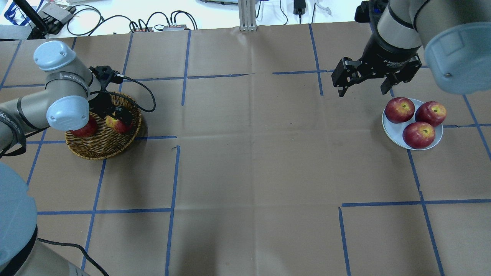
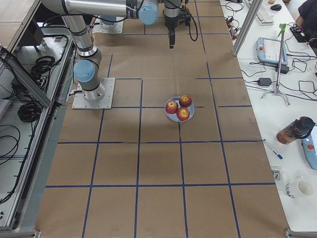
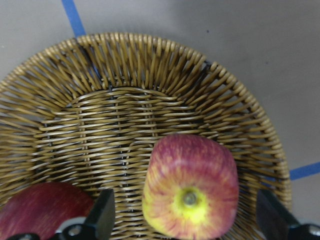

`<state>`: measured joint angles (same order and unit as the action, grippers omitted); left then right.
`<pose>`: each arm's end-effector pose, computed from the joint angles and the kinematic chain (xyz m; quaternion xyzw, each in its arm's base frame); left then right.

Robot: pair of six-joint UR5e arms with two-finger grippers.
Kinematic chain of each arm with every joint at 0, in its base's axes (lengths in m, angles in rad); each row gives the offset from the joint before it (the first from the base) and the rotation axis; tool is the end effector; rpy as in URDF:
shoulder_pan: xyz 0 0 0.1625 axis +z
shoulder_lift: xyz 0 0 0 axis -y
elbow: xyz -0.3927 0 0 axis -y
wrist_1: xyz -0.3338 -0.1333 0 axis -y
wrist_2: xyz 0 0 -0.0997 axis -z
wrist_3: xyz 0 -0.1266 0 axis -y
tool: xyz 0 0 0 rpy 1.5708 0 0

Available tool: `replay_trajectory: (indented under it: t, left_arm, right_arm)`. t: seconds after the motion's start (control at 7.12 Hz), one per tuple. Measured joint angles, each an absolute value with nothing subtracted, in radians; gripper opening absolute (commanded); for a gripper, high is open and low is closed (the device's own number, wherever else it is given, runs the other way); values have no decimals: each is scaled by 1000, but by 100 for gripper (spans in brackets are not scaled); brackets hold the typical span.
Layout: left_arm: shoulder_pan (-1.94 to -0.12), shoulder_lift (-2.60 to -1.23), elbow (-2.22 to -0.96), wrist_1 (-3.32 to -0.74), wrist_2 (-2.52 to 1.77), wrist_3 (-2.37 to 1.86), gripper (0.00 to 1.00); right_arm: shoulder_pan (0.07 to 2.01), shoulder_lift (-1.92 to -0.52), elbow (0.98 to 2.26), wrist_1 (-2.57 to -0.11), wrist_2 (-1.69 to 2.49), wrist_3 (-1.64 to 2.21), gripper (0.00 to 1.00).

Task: Transfer apple from basket to plate
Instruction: 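Close the left gripper on the yellow-red apple and lift it, then carry the apple with the left gripper to the table center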

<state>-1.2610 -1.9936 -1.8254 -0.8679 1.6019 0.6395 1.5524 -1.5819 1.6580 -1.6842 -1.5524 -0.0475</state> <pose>0.0366 -0.5386 0.1874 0.1639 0.9863 -0.0042 0.0197 0.1276 -0.4352 0.4070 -0.0147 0.9997 -0.0189 0.0086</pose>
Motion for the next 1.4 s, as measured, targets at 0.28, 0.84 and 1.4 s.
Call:
replay_trajectory:
  t: [0.28,0.84,1.4]
  left_arm:
    - [-1261,-2011,-1820,-860,1602,616,54]
    - [-1280,-1996,-1762,-891,1606,603,47]
    - [-1502,-2017,-1617,-1022,1617,296,47]
  right_arm:
    - [1552,-1582,1658,-1684,-1552,-48,100]
    - [1552,-1582,1658,-1683,-1554,-48,100]
    - [1552,-1582,1658,-1683,-1554,-48,100]
